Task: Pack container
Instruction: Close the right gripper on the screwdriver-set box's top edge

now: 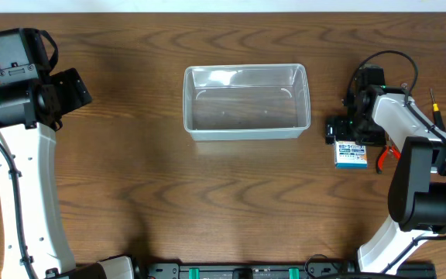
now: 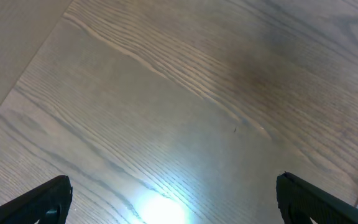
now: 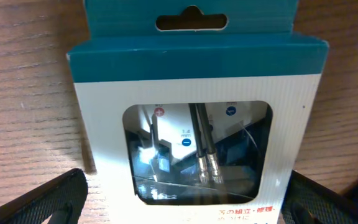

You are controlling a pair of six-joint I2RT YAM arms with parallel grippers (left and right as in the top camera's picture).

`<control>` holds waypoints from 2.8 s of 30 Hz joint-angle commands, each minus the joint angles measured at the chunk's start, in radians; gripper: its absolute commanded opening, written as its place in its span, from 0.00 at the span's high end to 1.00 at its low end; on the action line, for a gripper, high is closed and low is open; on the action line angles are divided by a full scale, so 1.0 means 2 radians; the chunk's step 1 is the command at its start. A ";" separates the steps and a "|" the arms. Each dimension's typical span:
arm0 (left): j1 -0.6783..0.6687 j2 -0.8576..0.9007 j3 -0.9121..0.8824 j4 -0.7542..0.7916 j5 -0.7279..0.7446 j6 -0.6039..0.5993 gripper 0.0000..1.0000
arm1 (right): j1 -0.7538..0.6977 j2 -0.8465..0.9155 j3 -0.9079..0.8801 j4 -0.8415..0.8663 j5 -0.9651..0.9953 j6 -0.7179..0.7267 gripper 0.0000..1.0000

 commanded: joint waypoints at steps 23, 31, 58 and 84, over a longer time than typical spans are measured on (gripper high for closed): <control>0.002 0.001 0.001 0.000 -0.011 0.008 0.02 | 0.000 0.026 -0.002 0.000 0.019 0.022 0.01; 0.002 0.001 0.001 0.000 -0.011 0.008 0.02 | 0.000 0.026 -0.002 0.002 0.019 0.022 0.01; 0.002 0.001 0.001 0.000 -0.011 0.008 0.02 | -0.015 0.026 -0.002 -0.003 0.021 0.022 0.23; 0.002 0.001 0.001 0.000 -0.011 0.008 0.02 | -0.015 0.026 0.025 -0.020 0.021 0.022 0.29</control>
